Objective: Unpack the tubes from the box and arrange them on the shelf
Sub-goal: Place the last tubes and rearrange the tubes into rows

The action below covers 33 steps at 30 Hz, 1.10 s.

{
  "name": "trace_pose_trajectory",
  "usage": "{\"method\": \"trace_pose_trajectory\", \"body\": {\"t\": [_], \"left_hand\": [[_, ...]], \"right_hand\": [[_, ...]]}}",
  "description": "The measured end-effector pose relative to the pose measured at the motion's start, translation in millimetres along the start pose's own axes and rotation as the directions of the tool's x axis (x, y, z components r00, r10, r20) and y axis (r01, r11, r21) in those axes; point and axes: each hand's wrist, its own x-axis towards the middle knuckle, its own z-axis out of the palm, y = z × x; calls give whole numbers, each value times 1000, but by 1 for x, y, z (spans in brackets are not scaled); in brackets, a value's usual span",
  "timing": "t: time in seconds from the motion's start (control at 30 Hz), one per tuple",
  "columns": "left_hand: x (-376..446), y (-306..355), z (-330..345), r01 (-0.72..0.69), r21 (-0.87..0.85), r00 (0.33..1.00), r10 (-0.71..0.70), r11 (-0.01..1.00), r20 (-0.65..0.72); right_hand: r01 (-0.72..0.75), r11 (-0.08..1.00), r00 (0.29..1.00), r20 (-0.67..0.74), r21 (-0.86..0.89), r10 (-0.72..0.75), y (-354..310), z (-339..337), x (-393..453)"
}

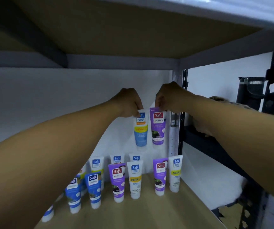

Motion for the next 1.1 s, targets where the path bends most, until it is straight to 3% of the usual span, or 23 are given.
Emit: {"method": "trace_pose_trajectory", "body": {"t": [0.23,0.57,0.93,1.1], "left_hand": [[-118,-5,-18,121,-123,992,-115,985,52],[-273,-46,30,270,-160,956,-244,950,165],[-320,-61,47,320,-255,947,-296,913,129],[-332,-63,53,304,-321,953,-294,897,80]], "right_hand": [[-18,987,993,116,159,-1,-81,-10,-56],[11,939,966,238,343,-98,-176,56,-145],[-8,913,959,263,408,-109,-202,91,-170],[-100,844,958,282,526,-62,-196,100,-179]]}}
